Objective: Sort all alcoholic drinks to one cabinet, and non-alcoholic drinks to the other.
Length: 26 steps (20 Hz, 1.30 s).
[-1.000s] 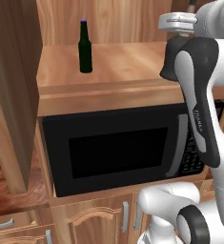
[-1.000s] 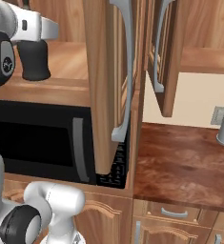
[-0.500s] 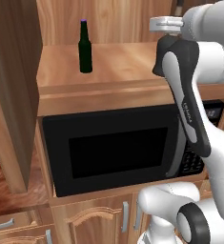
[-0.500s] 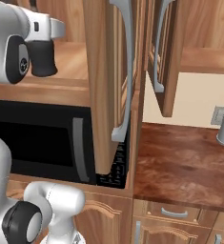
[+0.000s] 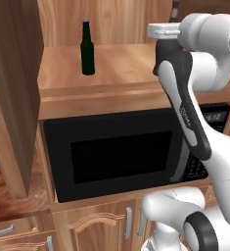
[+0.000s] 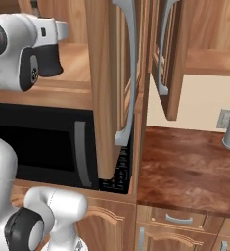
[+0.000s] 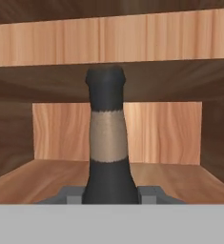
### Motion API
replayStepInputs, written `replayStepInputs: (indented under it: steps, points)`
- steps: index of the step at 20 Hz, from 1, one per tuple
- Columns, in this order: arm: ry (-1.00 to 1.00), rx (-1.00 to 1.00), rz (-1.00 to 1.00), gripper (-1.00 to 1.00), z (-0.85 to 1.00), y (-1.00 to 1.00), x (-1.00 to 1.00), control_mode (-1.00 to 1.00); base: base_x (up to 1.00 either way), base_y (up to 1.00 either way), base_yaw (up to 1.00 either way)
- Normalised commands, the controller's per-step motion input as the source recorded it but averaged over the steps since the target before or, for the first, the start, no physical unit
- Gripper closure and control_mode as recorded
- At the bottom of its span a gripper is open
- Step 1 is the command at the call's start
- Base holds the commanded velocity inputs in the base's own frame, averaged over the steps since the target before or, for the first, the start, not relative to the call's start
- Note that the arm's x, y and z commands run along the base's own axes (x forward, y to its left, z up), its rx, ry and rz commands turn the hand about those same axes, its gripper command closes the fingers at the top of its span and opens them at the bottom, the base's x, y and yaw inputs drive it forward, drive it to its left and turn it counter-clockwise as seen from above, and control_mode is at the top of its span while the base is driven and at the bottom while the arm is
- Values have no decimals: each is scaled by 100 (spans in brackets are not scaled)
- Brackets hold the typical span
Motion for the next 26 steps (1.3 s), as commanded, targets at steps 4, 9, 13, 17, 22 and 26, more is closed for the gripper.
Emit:
replayStepInputs:
  steps: [4, 9, 13, 17, 22, 26]
  points:
    - [-5, -3, 5, 100, -1, 0, 23, -100, 0, 0, 0]
    - [0, -3, 2, 100, -6, 0, 9, -100, 0, 0, 0]
    - [0, -1, 3, 100, -2, 0, 8, -100, 0, 0, 0]
    - [0, 0, 4, 100, 0, 0, 20, -100, 0, 0, 0]
    - [0, 0, 3, 100, 0, 0, 43, -100, 0, 0, 0]
    - [0, 0, 3, 100, 0, 5, 52, -100, 0, 0, 0]
